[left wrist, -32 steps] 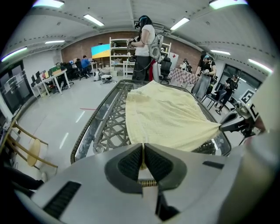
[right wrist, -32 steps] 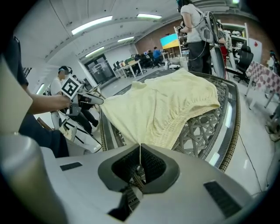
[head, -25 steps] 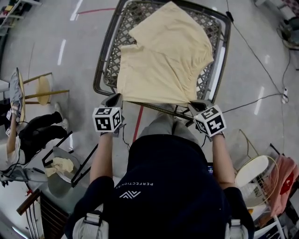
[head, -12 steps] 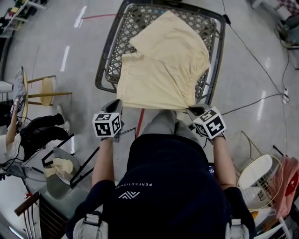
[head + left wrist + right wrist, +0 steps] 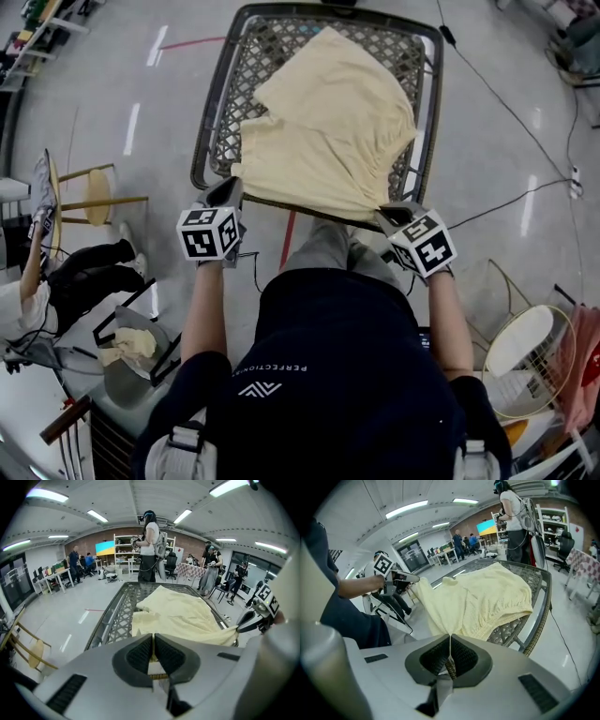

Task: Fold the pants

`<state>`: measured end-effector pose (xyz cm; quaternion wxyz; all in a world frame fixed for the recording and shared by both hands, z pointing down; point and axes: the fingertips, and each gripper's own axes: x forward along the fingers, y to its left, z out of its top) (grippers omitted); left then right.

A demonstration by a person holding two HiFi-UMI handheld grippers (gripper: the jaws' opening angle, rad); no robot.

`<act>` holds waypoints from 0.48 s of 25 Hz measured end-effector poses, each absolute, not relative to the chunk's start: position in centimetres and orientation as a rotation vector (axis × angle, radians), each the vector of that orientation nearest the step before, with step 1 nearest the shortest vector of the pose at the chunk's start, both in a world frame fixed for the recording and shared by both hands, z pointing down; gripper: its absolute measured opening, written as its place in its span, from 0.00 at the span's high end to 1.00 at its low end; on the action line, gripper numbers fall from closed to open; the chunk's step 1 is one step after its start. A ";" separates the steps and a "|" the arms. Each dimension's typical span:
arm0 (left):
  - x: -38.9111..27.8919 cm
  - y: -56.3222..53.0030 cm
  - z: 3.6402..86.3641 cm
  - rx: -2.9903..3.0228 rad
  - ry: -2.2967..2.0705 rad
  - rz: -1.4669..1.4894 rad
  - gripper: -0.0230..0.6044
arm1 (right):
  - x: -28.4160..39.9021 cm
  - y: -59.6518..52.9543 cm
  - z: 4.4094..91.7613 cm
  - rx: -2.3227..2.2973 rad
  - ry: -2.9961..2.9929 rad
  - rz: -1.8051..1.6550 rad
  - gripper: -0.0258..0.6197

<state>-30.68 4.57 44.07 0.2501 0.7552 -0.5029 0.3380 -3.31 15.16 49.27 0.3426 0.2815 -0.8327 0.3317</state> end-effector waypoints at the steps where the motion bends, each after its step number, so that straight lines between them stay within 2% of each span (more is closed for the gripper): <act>1: -30.3 3.5 43.6 2.077 -1.365 0.920 0.93 | -3.2 14.7 49.1 0.740 -2.164 0.860 0.90; 12: -25.4 -7.2 42.3 2.234 -1.250 0.952 0.93 | -1.7 9.3 48.6 0.855 -2.144 0.892 0.90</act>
